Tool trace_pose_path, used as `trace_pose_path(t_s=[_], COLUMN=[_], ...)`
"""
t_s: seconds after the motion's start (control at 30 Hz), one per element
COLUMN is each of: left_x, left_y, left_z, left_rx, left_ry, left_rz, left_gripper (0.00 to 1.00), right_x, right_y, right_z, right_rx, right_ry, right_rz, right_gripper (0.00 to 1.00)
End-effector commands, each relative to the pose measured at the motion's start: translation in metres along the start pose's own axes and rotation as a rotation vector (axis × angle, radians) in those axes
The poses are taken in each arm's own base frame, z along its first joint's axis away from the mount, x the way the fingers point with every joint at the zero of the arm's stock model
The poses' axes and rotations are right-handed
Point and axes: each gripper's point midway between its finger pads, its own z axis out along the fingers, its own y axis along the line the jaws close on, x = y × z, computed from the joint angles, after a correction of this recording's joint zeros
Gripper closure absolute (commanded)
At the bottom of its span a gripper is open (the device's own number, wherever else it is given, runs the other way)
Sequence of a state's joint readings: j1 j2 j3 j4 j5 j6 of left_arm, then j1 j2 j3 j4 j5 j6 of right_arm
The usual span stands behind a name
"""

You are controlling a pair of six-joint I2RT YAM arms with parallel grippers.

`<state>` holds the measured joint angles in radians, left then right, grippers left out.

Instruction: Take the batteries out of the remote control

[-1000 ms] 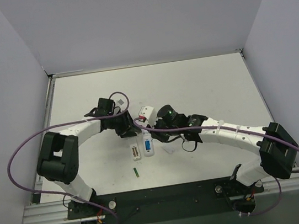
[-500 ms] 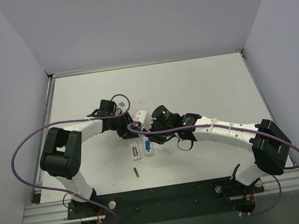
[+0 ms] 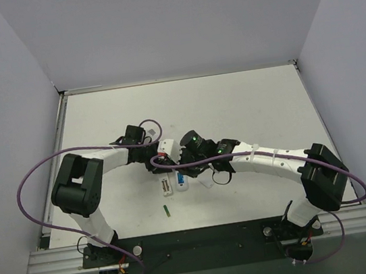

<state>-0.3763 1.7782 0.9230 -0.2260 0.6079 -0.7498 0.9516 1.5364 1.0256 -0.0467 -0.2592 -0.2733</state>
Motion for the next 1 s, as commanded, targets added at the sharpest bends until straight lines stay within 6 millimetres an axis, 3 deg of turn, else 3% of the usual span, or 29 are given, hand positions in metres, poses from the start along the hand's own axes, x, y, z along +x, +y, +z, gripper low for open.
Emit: trace_pose_path(t_s=[0.0,0.47,0.63,0.7,0.97], left_x=[0.002,0.007,0.008,0.009,0.01], left_y=[-0.003,-0.001,0.003,0.006,0.014], left_z=[0.004,0.012,0.013,0.015,0.019], left_rx=[0.023,0.022,0.01,0.0,-0.021], left_ry=[0.006,0.025,0.027,0.028,0.039], left_rz=[0.011,-0.001,-0.008,-0.013,-0.027], left_gripper=[0.59,0.63,0.63,0.64,0.66], right_x=[-0.006,0.019,0.043,0.032,0.059], right_y=[0.0,0.011,0.016,0.013,0.012], right_z=[0.003,0.024,0.024,0.023,0.017], right_rx=[0.007,-0.001,-0.016,0.004,-0.001], right_ry=[0.023,0.116,0.11,0.035,-0.033], right_rz=[-0.062,-0.171,-0.097,-0.075,0.041], right_gripper=[1.0,1.0,1.0,1.0,1.0])
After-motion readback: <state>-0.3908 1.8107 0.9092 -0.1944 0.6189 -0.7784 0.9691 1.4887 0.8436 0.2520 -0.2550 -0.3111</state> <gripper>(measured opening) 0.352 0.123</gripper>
